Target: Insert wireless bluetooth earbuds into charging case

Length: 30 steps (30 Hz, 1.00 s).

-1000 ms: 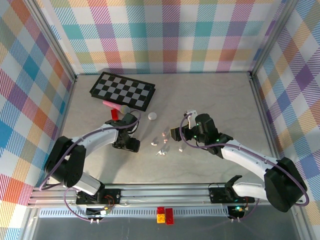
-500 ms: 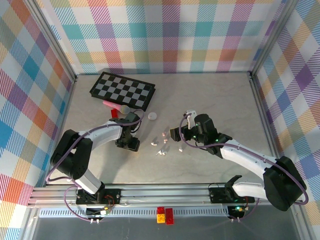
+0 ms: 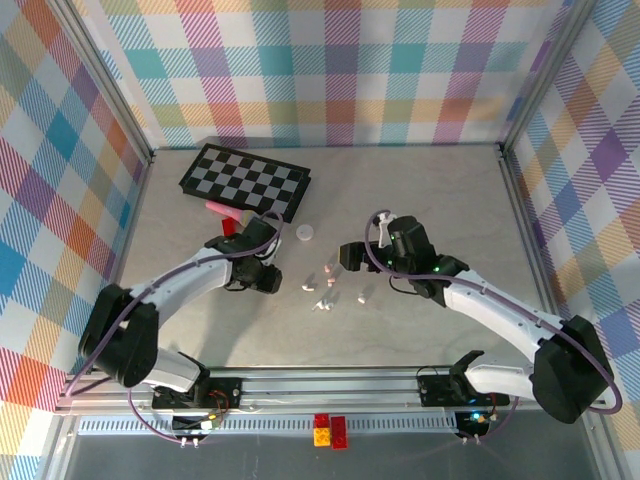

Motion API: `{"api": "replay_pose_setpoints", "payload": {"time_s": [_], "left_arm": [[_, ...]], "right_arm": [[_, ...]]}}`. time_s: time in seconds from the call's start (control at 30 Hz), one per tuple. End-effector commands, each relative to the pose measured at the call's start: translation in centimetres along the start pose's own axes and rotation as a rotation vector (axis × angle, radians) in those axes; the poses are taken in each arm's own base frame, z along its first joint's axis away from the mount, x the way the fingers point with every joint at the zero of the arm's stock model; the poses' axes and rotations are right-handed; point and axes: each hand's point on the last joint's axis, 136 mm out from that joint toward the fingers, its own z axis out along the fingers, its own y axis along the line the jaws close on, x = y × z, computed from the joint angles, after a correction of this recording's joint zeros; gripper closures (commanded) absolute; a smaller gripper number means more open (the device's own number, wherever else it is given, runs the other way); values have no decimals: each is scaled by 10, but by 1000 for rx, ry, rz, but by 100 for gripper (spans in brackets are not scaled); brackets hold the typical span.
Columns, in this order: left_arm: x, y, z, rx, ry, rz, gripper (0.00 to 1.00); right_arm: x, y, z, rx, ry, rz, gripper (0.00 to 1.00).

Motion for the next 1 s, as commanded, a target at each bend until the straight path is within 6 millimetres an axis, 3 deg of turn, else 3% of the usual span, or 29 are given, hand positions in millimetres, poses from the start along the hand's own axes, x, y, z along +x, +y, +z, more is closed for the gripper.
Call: {"api": "replay_pose_setpoints", "payload": {"time_s": [0.0,0.17,0.37,0.43,0.67,0.97], "left_arm": [[-30,-27,-21,132,-174,84,61],[-46,-48,-42,235,-328,193,62],[-50,-86,-78,375,-509,465,65],[-48,-95,-85,400,-540,535,65],[-45,-120,-94,449,-550,713,65],[-42,-132,-96,483,-556,763,65]], "right_arm": [[8,13,-9,-56,112,205,1],[7,46,-16,-207,191,310,2],[5,75,-18,-352,260,346,21],[5,84,-19,-402,270,335,22],[13,109,-13,-484,337,288,24],[22,116,0,-499,392,303,44]]}}
